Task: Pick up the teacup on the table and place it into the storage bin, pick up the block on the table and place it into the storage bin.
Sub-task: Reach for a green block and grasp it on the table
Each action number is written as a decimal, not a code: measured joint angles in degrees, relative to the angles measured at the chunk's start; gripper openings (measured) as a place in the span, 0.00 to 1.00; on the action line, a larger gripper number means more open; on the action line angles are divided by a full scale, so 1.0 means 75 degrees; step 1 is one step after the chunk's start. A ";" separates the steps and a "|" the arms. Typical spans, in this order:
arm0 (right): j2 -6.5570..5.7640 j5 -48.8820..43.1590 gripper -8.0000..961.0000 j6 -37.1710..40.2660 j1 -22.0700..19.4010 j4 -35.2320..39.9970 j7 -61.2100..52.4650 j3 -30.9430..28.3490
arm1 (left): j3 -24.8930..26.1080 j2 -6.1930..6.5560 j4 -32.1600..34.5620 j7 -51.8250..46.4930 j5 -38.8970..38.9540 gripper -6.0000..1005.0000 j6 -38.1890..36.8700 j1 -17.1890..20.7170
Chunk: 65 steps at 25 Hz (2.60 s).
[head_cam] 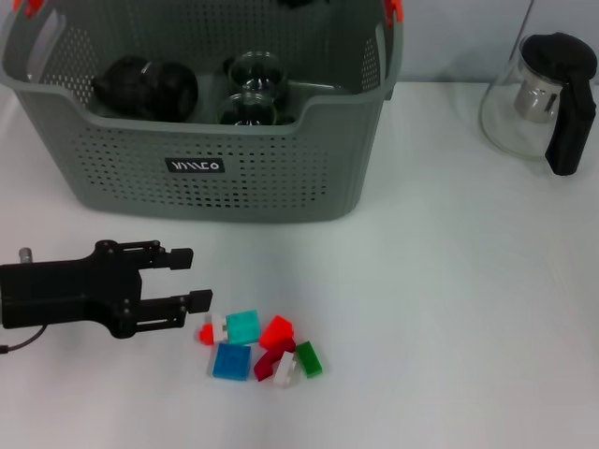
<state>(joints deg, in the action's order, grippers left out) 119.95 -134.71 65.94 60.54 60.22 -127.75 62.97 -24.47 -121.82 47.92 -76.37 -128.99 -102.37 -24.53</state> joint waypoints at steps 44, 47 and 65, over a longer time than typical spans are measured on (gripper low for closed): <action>0.0144 -0.0097 0.99 0.0872 -0.1279 0.0204 0.0120 0.6357 | 0.0207 0.0014 -0.0051 0.0046 0.0050 0.66 0.0104 0.0007; 0.0143 -0.0001 0.98 0.0811 -0.1271 0.0201 0.0168 0.6541 | 0.0216 0.0022 -0.0056 0.0047 0.0037 0.66 0.0103 0.0004; 0.0156 0.0758 0.98 0.0824 -0.0824 -0.0813 0.0536 0.6875 | 0.0216 0.0024 -0.0075 0.0070 -0.0005 0.66 0.0103 0.0000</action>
<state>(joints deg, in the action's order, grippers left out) 121.12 -129.02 72.12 54.36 54.13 -123.72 114.53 -22.85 -121.64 47.36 -75.85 -129.03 -101.60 -24.52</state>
